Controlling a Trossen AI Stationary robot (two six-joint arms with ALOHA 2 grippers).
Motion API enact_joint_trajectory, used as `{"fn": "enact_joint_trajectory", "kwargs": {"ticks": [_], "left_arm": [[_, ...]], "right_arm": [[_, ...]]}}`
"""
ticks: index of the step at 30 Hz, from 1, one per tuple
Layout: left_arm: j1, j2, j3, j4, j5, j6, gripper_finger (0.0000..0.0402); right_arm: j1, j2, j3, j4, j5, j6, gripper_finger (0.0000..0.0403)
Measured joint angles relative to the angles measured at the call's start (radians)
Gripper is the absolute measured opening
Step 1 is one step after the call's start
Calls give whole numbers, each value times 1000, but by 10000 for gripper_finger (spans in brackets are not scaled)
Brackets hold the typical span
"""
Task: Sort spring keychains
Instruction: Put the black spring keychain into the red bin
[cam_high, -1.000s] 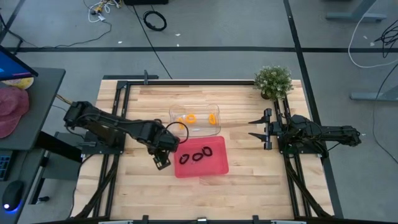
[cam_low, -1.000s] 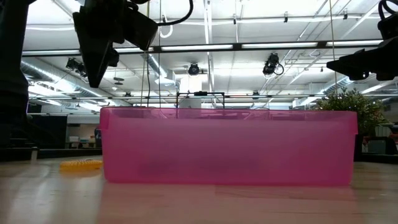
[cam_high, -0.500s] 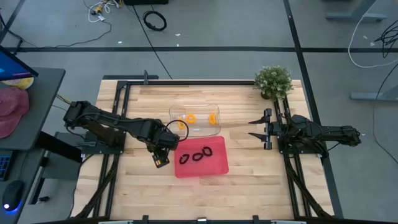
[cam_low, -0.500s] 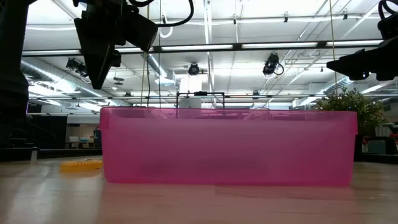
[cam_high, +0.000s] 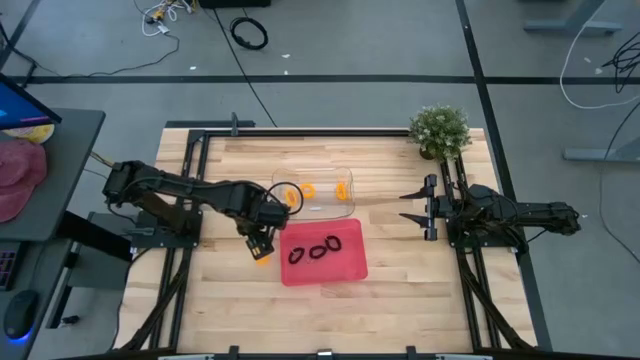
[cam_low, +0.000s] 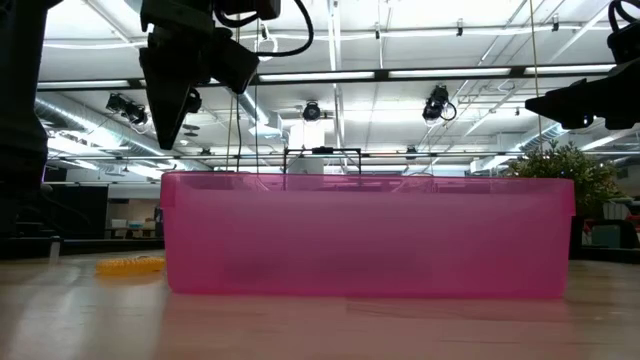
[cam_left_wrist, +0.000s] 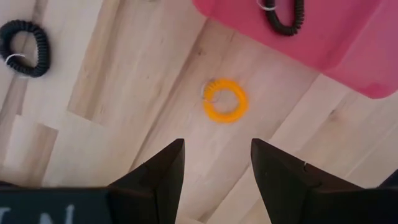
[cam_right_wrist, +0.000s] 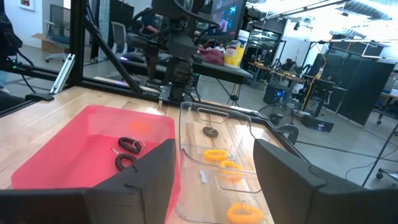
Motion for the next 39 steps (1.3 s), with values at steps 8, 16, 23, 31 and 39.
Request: {"fn": "enact_joint_trajectory", "kwargs": {"ticks": [8, 16, 23, 31, 39], "left_arm": [[37, 0, 0, -47, 0, 0, 188], [68, 0, 0, -88, -13, -1, 188], [94, 0, 0, -93, -19, 3, 188], [119, -6, -5, -103, -33, 23, 188], [155, -70, -99, -88, -31, 22, 188]], "right_arm": [[0, 0, 0, 0, 0, 0, 222], [0, 0, 0, 0, 0, 0, 222], [0, 0, 0, 0, 0, 0, 222], [0, 0, 0, 0, 0, 0, 222], [0, 0, 0, 0, 0, 0, 222]]}}
